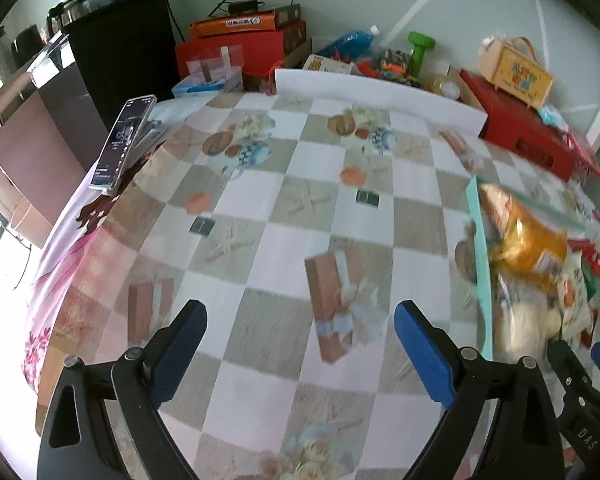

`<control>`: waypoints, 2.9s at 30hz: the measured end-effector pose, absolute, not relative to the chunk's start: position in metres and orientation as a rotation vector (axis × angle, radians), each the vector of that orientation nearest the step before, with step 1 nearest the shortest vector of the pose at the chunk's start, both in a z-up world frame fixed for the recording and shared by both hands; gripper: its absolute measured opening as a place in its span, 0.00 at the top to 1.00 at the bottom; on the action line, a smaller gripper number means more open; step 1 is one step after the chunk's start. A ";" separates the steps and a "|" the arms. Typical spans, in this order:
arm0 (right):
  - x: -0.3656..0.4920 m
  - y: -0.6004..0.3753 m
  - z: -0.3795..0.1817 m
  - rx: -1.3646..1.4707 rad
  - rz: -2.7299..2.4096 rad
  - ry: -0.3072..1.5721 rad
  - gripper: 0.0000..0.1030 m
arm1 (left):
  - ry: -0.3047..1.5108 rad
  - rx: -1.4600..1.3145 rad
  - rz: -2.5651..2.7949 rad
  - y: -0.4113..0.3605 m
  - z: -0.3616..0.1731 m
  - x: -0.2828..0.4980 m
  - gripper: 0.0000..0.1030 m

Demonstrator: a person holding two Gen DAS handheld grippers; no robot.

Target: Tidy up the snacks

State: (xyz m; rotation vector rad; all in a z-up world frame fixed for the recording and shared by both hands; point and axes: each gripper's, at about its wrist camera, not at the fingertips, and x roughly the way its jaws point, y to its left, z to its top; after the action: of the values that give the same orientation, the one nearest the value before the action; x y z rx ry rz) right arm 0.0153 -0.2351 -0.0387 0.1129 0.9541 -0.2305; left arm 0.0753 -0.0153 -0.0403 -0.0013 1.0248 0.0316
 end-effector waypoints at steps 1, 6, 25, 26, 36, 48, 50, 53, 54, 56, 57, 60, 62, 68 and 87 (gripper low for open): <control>0.013 -0.233 -0.040 0.111 -0.228 0.959 0.00 | 1.025 0.001 0.029 -0.015 -0.041 0.071 0.08; 0.003 -0.228 -0.046 0.092 -0.227 0.970 0.00 | 1.043 0.021 0.022 -0.016 -0.049 0.054 0.08; -0.002 -0.219 -0.048 0.063 -0.212 0.974 0.00 | 1.107 0.080 -0.017 -0.024 -0.065 0.047 0.08; -0.001 -0.219 -0.048 0.063 -0.210 0.975 0.00 | 1.112 0.077 -0.021 -0.024 -0.066 0.048 0.08; 0.003 -0.218 -0.055 0.060 -0.196 1.000 0.00 | 1.162 0.048 -0.019 -0.016 -0.074 0.056 0.08; 0.004 -0.221 -0.060 0.073 -0.198 1.017 0.00 | 1.174 0.040 -0.029 -0.016 -0.076 0.057 0.08; 0.004 -0.222 -0.060 0.075 -0.199 1.019 0.00 | 1.177 0.040 -0.029 -0.016 -0.077 0.057 0.08; 0.004 -0.222 -0.061 0.074 -0.200 1.024 0.00 | 1.180 0.039 -0.030 -0.017 -0.078 0.057 0.08; 0.004 -0.221 -0.062 0.073 -0.200 1.026 0.00 | 1.180 0.039 -0.029 -0.017 -0.078 0.057 0.08; 0.004 -0.221 -0.062 0.073 -0.200 1.028 0.00 | 1.180 0.039 -0.030 -0.017 -0.078 0.057 0.08; 0.004 -0.221 -0.062 0.073 -0.200 1.028 0.00 | 1.181 0.039 -0.031 -0.017 -0.078 0.057 0.08; 0.005 -0.221 -0.063 0.072 -0.202 1.032 0.00 | 1.184 0.039 -0.031 -0.017 -0.079 0.058 0.08; 0.005 -0.221 -0.064 0.073 -0.202 1.034 0.00 | 1.184 0.039 -0.031 -0.017 -0.079 0.058 0.08; 0.004 -0.222 -0.064 0.077 -0.204 1.036 0.00 | 1.189 0.043 -0.028 -0.018 -0.080 0.058 0.08; 0.005 -0.222 -0.065 0.077 -0.204 1.041 0.00 | 1.192 0.043 -0.027 -0.018 -0.081 0.058 0.08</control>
State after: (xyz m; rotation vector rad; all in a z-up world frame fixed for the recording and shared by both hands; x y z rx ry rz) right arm 0.0054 -0.2220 -0.0648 0.0774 1.0405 -0.2039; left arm 0.0579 -0.0179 -0.0809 0.0427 1.1921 -0.0271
